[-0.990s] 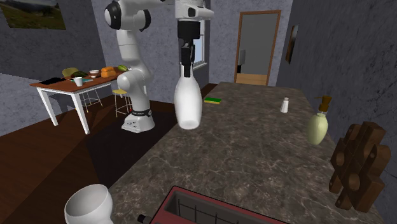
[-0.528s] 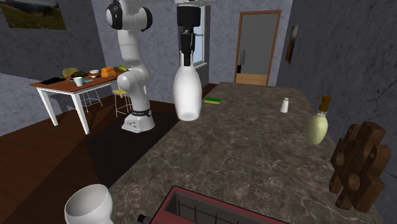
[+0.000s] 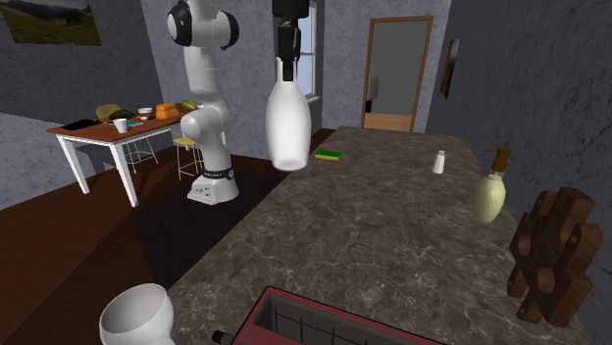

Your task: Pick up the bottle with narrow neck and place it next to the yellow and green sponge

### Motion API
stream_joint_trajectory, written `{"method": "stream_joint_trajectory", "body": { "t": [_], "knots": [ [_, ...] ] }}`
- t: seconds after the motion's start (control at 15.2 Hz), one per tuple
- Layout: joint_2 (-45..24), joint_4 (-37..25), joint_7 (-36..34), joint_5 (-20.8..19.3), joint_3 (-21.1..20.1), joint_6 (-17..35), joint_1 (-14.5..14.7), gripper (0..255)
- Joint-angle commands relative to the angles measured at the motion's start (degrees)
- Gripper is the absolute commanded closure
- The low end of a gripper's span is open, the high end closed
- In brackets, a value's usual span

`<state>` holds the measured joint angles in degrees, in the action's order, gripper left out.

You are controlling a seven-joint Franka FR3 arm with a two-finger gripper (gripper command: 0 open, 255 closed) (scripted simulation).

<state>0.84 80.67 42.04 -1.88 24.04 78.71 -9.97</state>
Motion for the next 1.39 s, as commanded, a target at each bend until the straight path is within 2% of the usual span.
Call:
{"method": "stream_joint_trajectory", "body": {
  "t": [0.0, 0.59, 0.92, 1.32],
  "knots": [
    [-0.9, -2.7, 0.4, 0.4, 0.2, -1.8, -0.2, 255],
    [-6.8, -16.9, 2.3, 2.9, 1.3, -10.7, -1.8, 255],
    [1.4, -3.8, -6.7, -0.4, -3.2, -5.3, 3.7, 255],
    [7.1, 6.7, -16.3, -1.4, -8.6, -0.6, 7.8, 255]
  ]
}}
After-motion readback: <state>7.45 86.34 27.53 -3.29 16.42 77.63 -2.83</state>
